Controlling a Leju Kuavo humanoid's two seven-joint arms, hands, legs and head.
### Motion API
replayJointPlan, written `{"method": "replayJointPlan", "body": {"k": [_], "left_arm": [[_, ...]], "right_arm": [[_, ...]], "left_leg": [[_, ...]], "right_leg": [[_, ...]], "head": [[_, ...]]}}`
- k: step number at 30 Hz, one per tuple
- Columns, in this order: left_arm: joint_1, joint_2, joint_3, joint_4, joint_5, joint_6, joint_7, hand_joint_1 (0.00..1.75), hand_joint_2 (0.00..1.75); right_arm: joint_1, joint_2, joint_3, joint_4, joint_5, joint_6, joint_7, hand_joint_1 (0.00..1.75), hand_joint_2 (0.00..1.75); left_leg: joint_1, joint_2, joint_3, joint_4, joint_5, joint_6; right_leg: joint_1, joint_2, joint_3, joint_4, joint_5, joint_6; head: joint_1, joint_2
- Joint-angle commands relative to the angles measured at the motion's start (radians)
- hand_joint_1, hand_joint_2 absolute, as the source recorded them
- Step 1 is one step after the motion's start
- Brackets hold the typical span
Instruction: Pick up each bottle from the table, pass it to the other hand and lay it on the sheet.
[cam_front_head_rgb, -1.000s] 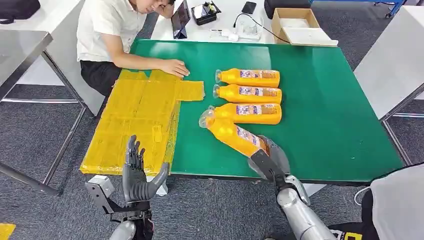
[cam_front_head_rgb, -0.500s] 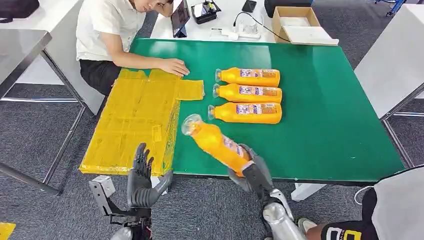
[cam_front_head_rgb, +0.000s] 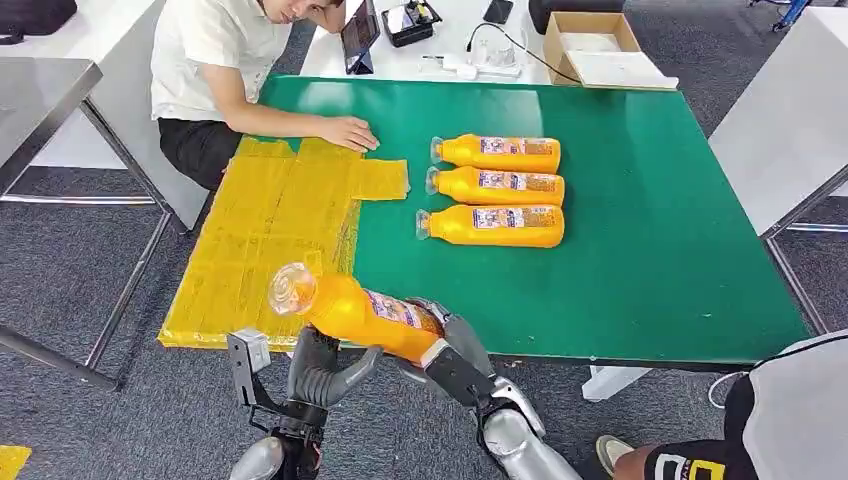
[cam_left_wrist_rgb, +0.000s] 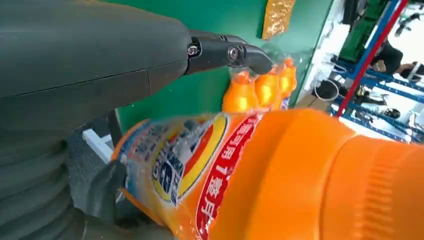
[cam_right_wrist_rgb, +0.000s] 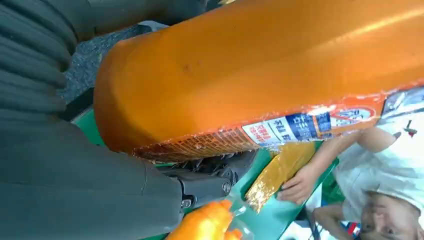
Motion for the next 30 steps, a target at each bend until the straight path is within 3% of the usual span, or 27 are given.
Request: {"method": "replayJointPlan", "body": {"k": [1, 10, 11, 12, 21, 23, 24, 26, 28, 30], "left_arm": [[-0.027, 0.023, -0.018, -0.006, 0.006, -0.046, -0.002, 0.00, 1.75], [-0.040, 0.005, 0.008, -0.001, 0.057, -0.108, -0.011, 0.00, 1.75], [-0.042, 0.002, 0.011, -0.002, 0.065, -0.118, -0.016, 1.45, 1.75], [-0.043, 0.001, 0.014, -0.003, 0.067, -0.119, -0.019, 1.75, 1.75], [-0.044, 0.001, 0.015, -0.004, 0.067, -0.119, -0.019, 1.75, 1.75], [-0.041, -0.003, 0.023, -0.010, 0.075, -0.120, -0.024, 1.75, 1.75], [-0.039, -0.003, 0.028, -0.012, 0.086, -0.126, -0.021, 1.75, 1.75], [-0.029, -0.016, 0.039, -0.023, 0.100, -0.128, -0.024, 1.75, 1.75], [-0.020, -0.025, 0.039, -0.041, 0.094, -0.113, -0.014, 1.75, 1.75], [-0.019, -0.027, 0.045, -0.047, 0.094, -0.107, -0.014, 1.75, 1.75]], "right_arm": [[-0.113, 0.032, 0.105, 0.131, -0.011, 0.009, 0.026, 1.61, 1.75], [-0.119, 0.055, 0.174, 0.191, -0.004, 0.038, 0.019, 1.64, 1.75], [-0.121, 0.056, 0.185, 0.201, -0.003, 0.043, 0.017, 1.66, 1.75], [-0.122, 0.058, 0.191, 0.205, -0.003, 0.046, 0.015, 1.62, 1.75], [-0.120, 0.059, 0.191, 0.206, -0.004, 0.046, 0.014, 1.62, 1.75], [-0.118, 0.056, 0.195, 0.208, -0.008, 0.054, 0.012, 1.52, 1.75], [-0.117, 0.054, 0.201, 0.212, -0.012, 0.066, 0.013, 1.40, 1.75], [-0.111, 0.046, 0.213, 0.218, -0.013, 0.075, 0.010, 0.87, 1.75], [-0.107, 0.041, 0.221, 0.221, -0.015, 0.077, 0.007, 0.73, 1.75], [-0.102, 0.037, 0.224, 0.219, -0.019, 0.082, 0.002, 0.02, 1.75]], "left_leg": [[0.001, 0.002, 0.003, 0.000, -0.001, -0.002], [0.001, 0.000, 0.003, -0.001, -0.001, -0.001], [0.001, 0.000, 0.004, -0.001, -0.001, -0.002], [0.001, 0.000, 0.003, 0.000, -0.001, -0.001], [0.001, -0.001, 0.003, -0.001, -0.001, -0.001], [0.001, -0.001, 0.004, -0.001, -0.001, -0.002], [0.001, -0.001, 0.002, -0.001, -0.001, -0.001], [0.001, -0.001, 0.002, -0.001, 0.000, -0.001], [0.001, -0.001, 0.002, -0.001, -0.001, -0.001], [0.001, -0.002, 0.002, 0.000, -0.001, -0.001]], "right_leg": [[0.001, 0.001, 0.003, 0.000, -0.001, -0.002], [0.001, 0.000, 0.003, -0.001, -0.001, -0.002], [0.001, 0.000, 0.004, -0.001, -0.001, -0.002], [0.001, 0.000, 0.003, -0.001, -0.001, -0.002], [0.001, -0.001, 0.003, -0.001, -0.001, -0.002], [0.001, -0.001, 0.004, -0.001, -0.002, -0.002], [0.001, -0.001, 0.002, 0.000, -0.001, -0.002], [0.001, -0.001, 0.002, 0.000, -0.001, -0.001], [0.001, -0.001, 0.002, -0.001, -0.001, -0.002], [0.001, -0.002, 0.002, -0.001, -0.001, -0.002]], "head": [[0.000, 0.000], [0.000, 0.000], [0.000, 0.000], [0.000, 0.000], [0.000, 0.000], [0.000, 0.000], [0.000, 0.000], [0.000, 0.000], [0.000, 0.000], [0.000, 0.000]]}}
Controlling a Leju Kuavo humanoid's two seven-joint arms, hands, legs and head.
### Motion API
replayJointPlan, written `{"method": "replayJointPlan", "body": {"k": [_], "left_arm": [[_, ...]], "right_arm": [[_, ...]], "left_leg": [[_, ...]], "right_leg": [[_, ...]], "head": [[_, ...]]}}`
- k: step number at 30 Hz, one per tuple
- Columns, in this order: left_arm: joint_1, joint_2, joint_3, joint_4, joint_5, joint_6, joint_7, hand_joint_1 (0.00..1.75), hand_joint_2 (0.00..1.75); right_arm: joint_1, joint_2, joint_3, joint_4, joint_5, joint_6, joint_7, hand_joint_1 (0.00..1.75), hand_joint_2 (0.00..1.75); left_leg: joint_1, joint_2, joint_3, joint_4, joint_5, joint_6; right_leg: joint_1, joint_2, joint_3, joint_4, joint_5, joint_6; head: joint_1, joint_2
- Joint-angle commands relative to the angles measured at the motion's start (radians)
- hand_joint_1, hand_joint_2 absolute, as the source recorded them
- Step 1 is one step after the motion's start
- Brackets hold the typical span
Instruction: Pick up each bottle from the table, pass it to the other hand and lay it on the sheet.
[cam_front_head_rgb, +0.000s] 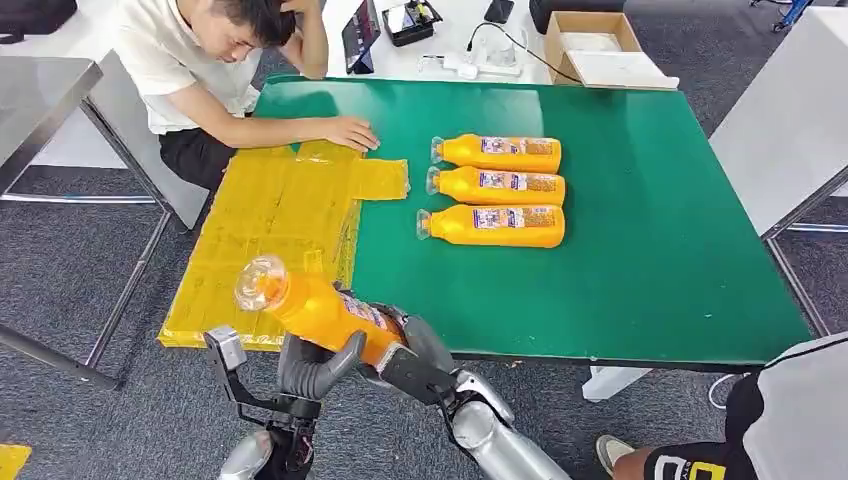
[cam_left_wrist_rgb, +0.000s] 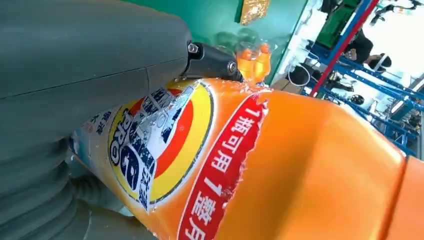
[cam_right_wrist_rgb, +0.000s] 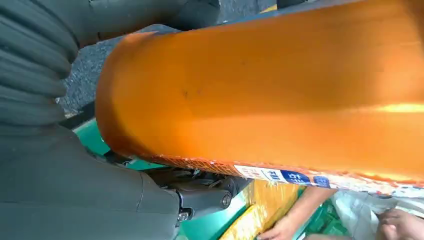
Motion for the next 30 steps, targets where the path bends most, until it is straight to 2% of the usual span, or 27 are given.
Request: {"method": "replayJointPlan", "body": {"k": [1, 2, 3, 8, 9, 11, 13, 16, 17, 19, 20, 25, 26, 30], "left_arm": [[-0.020, -0.022, 0.017, -0.022, 0.005, 0.009, 0.008, 1.75, 1.75], [-0.017, -0.016, 0.027, -0.032, -0.001, 0.018, 0.005, 1.75, 1.75], [-0.015, -0.010, 0.037, -0.041, -0.002, 0.023, 0.004, 1.75, 1.75], [-0.040, 0.067, 0.114, -0.056, -0.203, 0.176, 0.023, 1.75, 1.75], [-0.047, 0.079, 0.133, -0.057, -0.230, 0.191, 0.037, 1.75, 1.75], [-0.070, 0.120, 0.163, -0.048, -0.415, 0.305, 0.050, 1.75, 1.75], [-0.092, 0.145, 0.189, -0.034, -0.593, 0.391, 0.057, 1.75, 1.75], [-0.138, 0.158, 0.231, 0.005, -0.709, 0.403, 0.081, 1.75, 1.75], [-0.185, 0.178, 0.226, 0.060, -0.883, 0.470, 0.121, 1.75, 1.75], [-0.230, 0.179, 0.244, 0.113, -0.949, 0.482, 0.134, 1.75, 1.75], [-0.300, 0.198, 0.232, 0.219, -1.158, 0.530, 0.205, 1.75, 1.75], [-0.317, 0.193, 0.238, 0.251, -1.158, 0.534, 0.192, 1.75, 1.75], [-0.347, 0.215, 0.210, 0.302, -1.281, 0.531, 0.255, 1.75, 1.75], [-0.540, 0.228, 0.142, 0.633, -1.504, 0.442, 0.322, 1.75, 1.75]], "right_arm": [[0.001, -0.026, 0.073, 0.067, -0.012, 0.023, -0.020, 0.00, 1.75], [0.020, -0.032, 0.058, 0.038, -0.023, -0.001, -0.031, 0.00, 1.75], [0.039, -0.037, 0.045, 0.009, -0.015, -0.050, -0.046, 0.00, 0.00], [0.205, -0.094, -0.083, -0.260, 0.048, -0.392, -0.127, 0.00, 0.00], [0.229, -0.103, -0.099, -0.304, 0.047, -0.403, -0.129, 0.00, 0.00], [0.286, -0.093, -0.153, -0.388, 0.058, -0.499, -0.160, 0.00, 0.00], [0.318, -0.076, -0.175, -0.444, 0.026, -0.510, -0.184, 0.00, 0.00], [0.324, -0.066, -0.162, -0.464, 0.015, -0.516, -0.192, 0.00, 0.00], [0.315, -0.068, -0.139, -0.473, -0.010, -0.523, -0.192, 0.00, 0.00], [0.301, -0.067, -0.121, -0.460, -0.017, -0.541, -0.192, 0.00, 0.00], [0.282, -0.070, -0.096, -0.462, -0.052, -0.524, -0.192, 0.00, 0.00], [0.277, -0.067, -0.096, -0.456, -0.053, -0.525, -0.192, 0.00, 0.00], [0.274, -0.075, -0.082, -0.472, -0.073, -0.511, -0.192, 0.00, 0.00], [0.245, -0.060, -0.050, -0.455, -0.111, -0.451, -0.192, 0.00, 0.00]], "left_leg": [[0.001, -0.002, 0.004, 0.000, -0.001, -0.001], [0.001, -0.002, 0.002, 0.000, -0.001, -0.001], [0.001, -0.002, 0.004, -0.001, -0.001, -0.001], [0.001, -0.003, 0.002, -0.001, 0.000, -0.001], [0.002, -0.004, 0.004, -0.001, -0.001, -0.002], [0.001, -0.003, 0.003, -0.001, -0.001, -0.002], [0.001, -0.002, 0.003, -0.001, -0.001, -0.002], [0.002, 0.000, 0.003, 0.000, -0.002, -0.003], [0.002, -0.001, 0.002, 0.000, -0.001, -0.002], [0.002, -0.002, 0.002, -0.001, 0.000, -0.002], [0.002, -0.002, 0.001, -0.001, 0.001, -0.002], [0.001, 0.000, 0.001, -0.001, 0.002, -0.002], [0.002, 0.000, 0.003, -0.001, 0.001, -0.002], [0.002, -0.004, 0.003, -0.001, 0.002, -0.002]], "right_leg": [[0.001, -0.002, 0.005, -0.001, -0.002, -0.002], [0.001, -0.002, 0.003, -0.001, -0.001, -0.001], [0.002, -0.003, 0.005, -0.001, -0.002, -0.002], [0.001, -0.003, 0.003, -0.001, -0.001, -0.002], [0.002, -0.004, 0.006, -0.002, -0.002, -0.003], [0.001, -0.003, 0.004, -0.001, -0.002, -0.003], [0.002, -0.002, 0.003, 0.000, -0.002, -0.003], [0.002, -0.001, 0.003, 0.001, -0.002, -0.004], [0.002, -0.001, 0.002, 0.001, -0.002, -0.003], [0.002, -0.002, 0.003, 0.000, -0.001, -0.003], [0.001, -0.002, 0.002, 0.000, -0.001, -0.002], [0.001, 0.000, 0.002, 0.000, 0.000, -0.002], [0.001, 0.000, 0.003, 0.000, 0.000, -0.002], [0.002, -0.004, 0.005, 0.000, -0.001, -0.003]], "head": [[0.000, 0.000], [0.000, 0.000], [0.000, 0.000], [0.000, 0.000], [0.000, 0.000], [0.000, 0.000], [0.000, 0.000], [0.000, 0.000], [0.000, 0.000], [0.000, 0.000], [0.000, 0.000], [0.000, 0.000], [0.000, 0.000], [0.000, 0.000]]}}
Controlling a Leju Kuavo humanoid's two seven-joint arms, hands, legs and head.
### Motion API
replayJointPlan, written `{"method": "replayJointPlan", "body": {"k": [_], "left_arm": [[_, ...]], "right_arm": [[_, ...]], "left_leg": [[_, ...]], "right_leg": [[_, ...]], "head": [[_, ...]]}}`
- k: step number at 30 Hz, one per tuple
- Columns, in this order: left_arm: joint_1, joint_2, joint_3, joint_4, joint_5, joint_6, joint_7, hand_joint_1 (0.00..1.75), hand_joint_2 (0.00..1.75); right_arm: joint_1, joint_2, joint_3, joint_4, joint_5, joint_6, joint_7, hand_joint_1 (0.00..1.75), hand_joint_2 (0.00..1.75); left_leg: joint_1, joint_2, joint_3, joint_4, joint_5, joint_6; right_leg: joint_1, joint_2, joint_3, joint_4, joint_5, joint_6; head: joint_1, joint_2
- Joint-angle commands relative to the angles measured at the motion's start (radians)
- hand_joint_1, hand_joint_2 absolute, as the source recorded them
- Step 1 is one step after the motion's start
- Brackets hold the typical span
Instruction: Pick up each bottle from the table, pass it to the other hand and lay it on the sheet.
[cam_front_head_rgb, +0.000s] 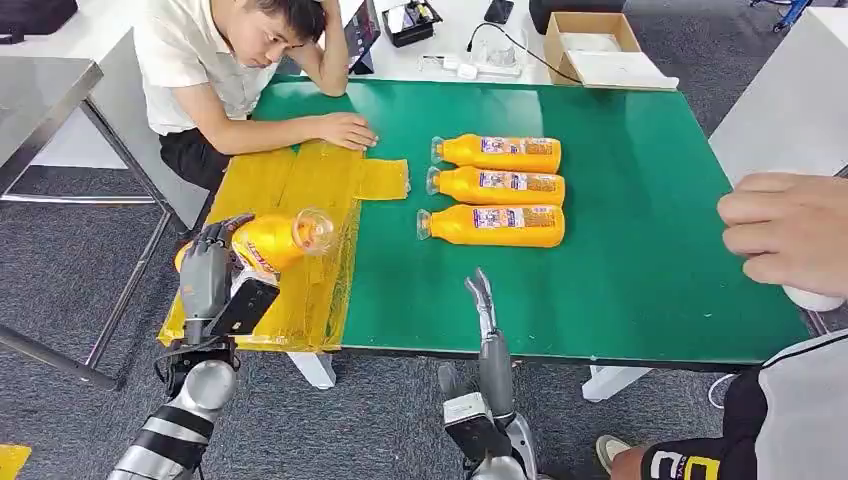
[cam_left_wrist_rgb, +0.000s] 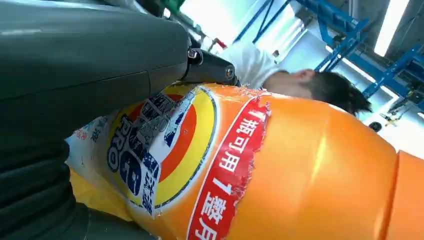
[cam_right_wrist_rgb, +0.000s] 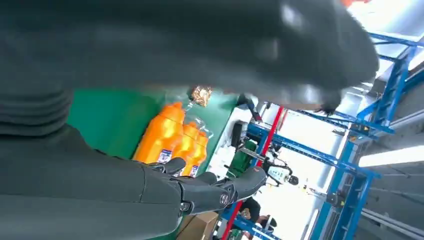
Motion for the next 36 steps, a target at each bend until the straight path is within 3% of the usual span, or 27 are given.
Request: {"method": "replayJointPlan", "body": {"k": [1, 13, 19, 20, 21, 22, 23, 31, 36], "left_arm": [[-0.305, 0.052, -0.080, 0.536, -0.303, -0.082, 0.103, 1.75, 1.75], [-0.469, -0.008, -0.147, 0.892, -0.393, -0.320, 0.185, 1.75, 1.75], [-0.488, -0.016, -0.035, 0.931, -0.277, -0.374, 0.173, 1.75, 1.75], [-0.484, -0.017, -0.009, 0.933, -0.245, -0.394, 0.154, 1.64, 1.75], [-0.481, -0.017, 0.013, 0.934, -0.215, -0.428, 0.134, 1.29, 1.75], [-0.474, -0.015, 0.032, 0.930, -0.189, -0.445, 0.112, 0.10, 1.75], [-0.470, -0.012, 0.043, 0.928, -0.172, -0.465, 0.094, 0.00, 1.75], [-0.464, 0.018, 0.098, 0.887, -0.024, -0.688, -0.070, 0.00, 1.75], [-0.462, 0.024, 0.098, 0.886, -0.022, -0.691, -0.072, 0.00, 1.75]], "right_arm": [[-0.058, -0.005, 0.063, 0.006, -0.052, 0.071, 0.000, 0.00, 0.00], [-0.079, 0.012, 0.103, 0.038, -0.097, 0.132, 0.000, 0.00, 0.00], [-0.085, 0.021, 0.110, 0.058, -0.123, 0.149, 0.000, 0.00, 0.00], [-0.084, 0.023, 0.110, 0.062, -0.127, 0.150, 0.000, 0.00, 0.00], [-0.085, 0.024, 0.109, 0.070, -0.133, 0.155, 0.000, 0.00, 0.00], [-0.087, 0.027, 0.107, 0.080, -0.141, 0.164, 0.000, 0.00, 0.00], [-0.086, 0.027, 0.108, 0.078, -0.146, 0.165, 0.000, 0.00, 0.00], [-0.101, 0.021, 0.128, 0.096, -0.168, 0.187, 0.000, 0.00, 0.00], [-0.100, 0.020, 0.130, 0.095, -0.168, 0.186, 0.000, 0.00, 0.00]], "left_leg": [[0.002, -0.005, 0.004, -0.001, 0.000, -0.002], [0.001, -0.001, 0.002, 0.000, -0.001, -0.001], [0.001, 0.001, 0.003, -0.001, 0.000, -0.002], [0.001, 0.002, 0.004, -0.001, -0.001, -0.002], [0.001, 0.001, 0.004, -0.001, -0.001, -0.002], [0.002, 0.002, 0.005, -0.001, -0.001, -0.002], [0.001, 0.002, 0.006, -0.002, -0.001, -0.002], [0.001, 0.001, 0.008, -0.001, -0.001, -0.001], [0.001, 0.000, 0.010, -0.002, 0.000, -0.002]], "right_leg": [[0.002, -0.005, 0.006, 0.000, -0.002, -0.003], [0.001, -0.001, 0.002, 0.000, -0.001, -0.002], [0.001, 0.002, 0.003, -0.001, 0.000, -0.002], [0.001, 0.002, 0.004, 0.000, 0.000, -0.003], [0.001, 0.002, 0.004, 0.000, 0.000, -0.002], [0.002, 0.002, 0.005, 0.000, 0.000, -0.003], [0.001, 0.002, 0.005, 0.000, 0.000, -0.002], [0.001, 0.002, 0.007, 0.000, -0.001, -0.002], [0.001, 0.001, 0.010, 0.000, 0.000, -0.003]], "head": [[0.001, 0.000], [0.000, 0.000], [0.000, 0.000], [0.000, 0.000], [0.000, 0.000], [0.000, 0.000], [0.000, 0.000], [0.000, 0.000], [0.000, 0.000]]}}
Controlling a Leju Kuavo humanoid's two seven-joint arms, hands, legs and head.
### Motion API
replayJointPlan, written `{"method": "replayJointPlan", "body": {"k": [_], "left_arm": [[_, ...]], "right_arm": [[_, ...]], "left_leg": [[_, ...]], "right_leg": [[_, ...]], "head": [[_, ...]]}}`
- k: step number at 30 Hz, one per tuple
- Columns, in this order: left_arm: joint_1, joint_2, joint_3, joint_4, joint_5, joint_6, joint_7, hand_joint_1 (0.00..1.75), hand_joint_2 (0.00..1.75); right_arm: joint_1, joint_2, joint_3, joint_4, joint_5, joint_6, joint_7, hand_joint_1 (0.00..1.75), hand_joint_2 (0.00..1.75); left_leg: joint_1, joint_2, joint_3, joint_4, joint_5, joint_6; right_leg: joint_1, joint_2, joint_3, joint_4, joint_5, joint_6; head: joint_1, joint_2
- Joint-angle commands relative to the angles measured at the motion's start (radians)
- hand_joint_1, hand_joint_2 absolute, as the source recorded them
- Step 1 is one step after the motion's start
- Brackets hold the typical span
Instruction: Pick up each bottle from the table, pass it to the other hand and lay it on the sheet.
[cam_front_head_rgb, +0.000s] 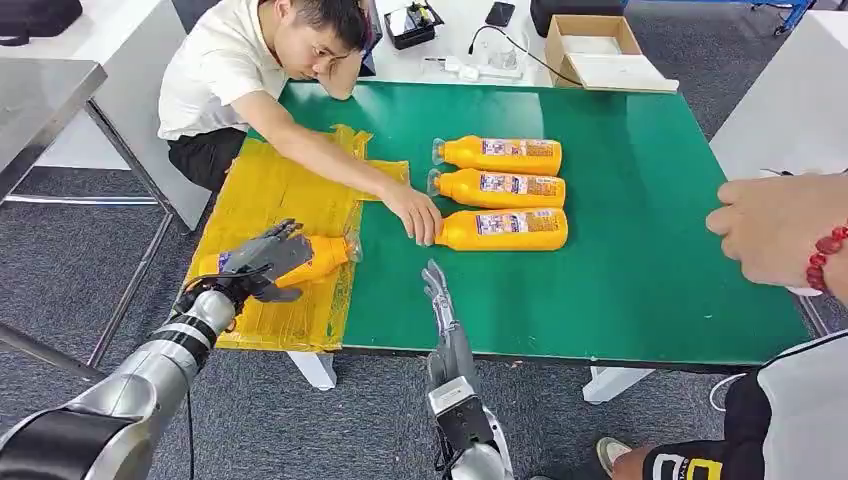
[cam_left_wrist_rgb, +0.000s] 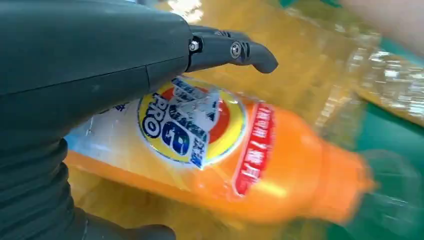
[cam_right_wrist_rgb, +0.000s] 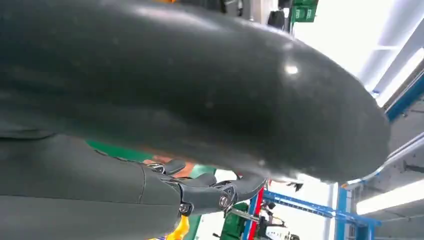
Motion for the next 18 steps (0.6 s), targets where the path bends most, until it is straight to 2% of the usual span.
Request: {"method": "replayJointPlan", "body": {"k": [1, 7, 10, 13, 14, 16, 17, 18], "left_arm": [[0.017, 0.018, 0.052, 0.050, 0.018, -0.051, -0.018, 0.00, 1.75], [0.029, 0.039, 0.054, 0.027, 0.048, -0.064, -0.056, 0.00, 1.75], [0.070, 0.034, 0.137, -0.038, 0.167, -0.047, -0.116, 0.00, 1.75], [0.171, 0.020, 0.191, -0.220, 0.320, -0.075, -0.189, 0.00, 1.75], [0.268, 0.000, 0.206, -0.400, 0.399, -0.025, -0.225, 0.00, 1.75], [0.405, -0.047, 0.210, -0.676, 0.582, -0.005, -0.194, 0.00, 1.75], [0.448, -0.064, 0.193, -0.770, 0.701, -0.013, -0.190, 0.00, 1.75], [0.468, -0.072, 0.176, -0.812, 0.705, -0.001, -0.168, 0.00, 1.75]], "right_arm": [[-0.043, -0.022, 0.034, 0.071, -0.006, 0.005, 0.001, 0.00, 0.00], [-0.046, -0.026, 0.042, 0.075, -0.014, 0.001, 0.001, 0.00, 0.00], [-0.038, -0.032, 0.041, 0.075, -0.014, -0.011, 0.001, 0.00, 0.00], [-0.026, -0.049, 0.052, 0.050, -0.008, -0.040, 0.001, 0.00, 0.00], [-0.017, -0.061, 0.061, 0.021, -0.001, -0.078, 0.001, 0.00, 0.00], [-0.007, -0.082, 0.073, 0.006, 0.016, -0.129, 0.001, 0.00, 0.00], [-0.010, -0.089, 0.074, 0.020, 0.042, -0.151, 0.001, 0.00, 1.75], [-0.011, -0.095, 0.072, 0.016, 0.038, -0.148, 0.001, 0.00, 1.75]], "left_leg": [[0.000, 0.002, 0.003, -0.001, 0.000, -0.001], [0.001, 0.004, 0.005, -0.002, -0.001, -0.002], [0.000, 0.004, 0.005, -0.002, -0.001, -0.001], [0.001, 0.004, 0.006, -0.003, -0.001, -0.001], [0.001, 0.006, 0.007, -0.003, -0.002, -0.002], [-0.001, 0.004, 0.003, -0.002, -0.001, 0.000], [0.000, 0.005, 0.003, -0.001, -0.002, -0.001], [0.000, 0.006, 0.002, -0.001, -0.002, 0.000]], "right_leg": [[0.000, 0.001, 0.003, -0.002, 0.001, -0.002], [0.001, 0.003, 0.004, -0.002, 0.000, -0.002], [0.001, 0.003, 0.004, -0.002, 0.000, -0.002], [0.001, 0.003, 0.005, -0.003, 0.000, -0.002], [0.001, 0.005, 0.006, -0.003, 0.000, -0.003], [0.000, 0.002, 0.002, -0.002, 0.000, -0.001], [0.000, 0.002, 0.002, -0.002, -0.001, -0.001], [0.000, 0.003, 0.000, -0.002, -0.001, -0.001]], "head": [[0.000, 0.000], [0.000, 0.000], [0.000, 0.000], [0.000, 0.000], [0.000, 0.000], [0.000, 0.000], [0.000, 0.000], [0.000, 0.000]]}}
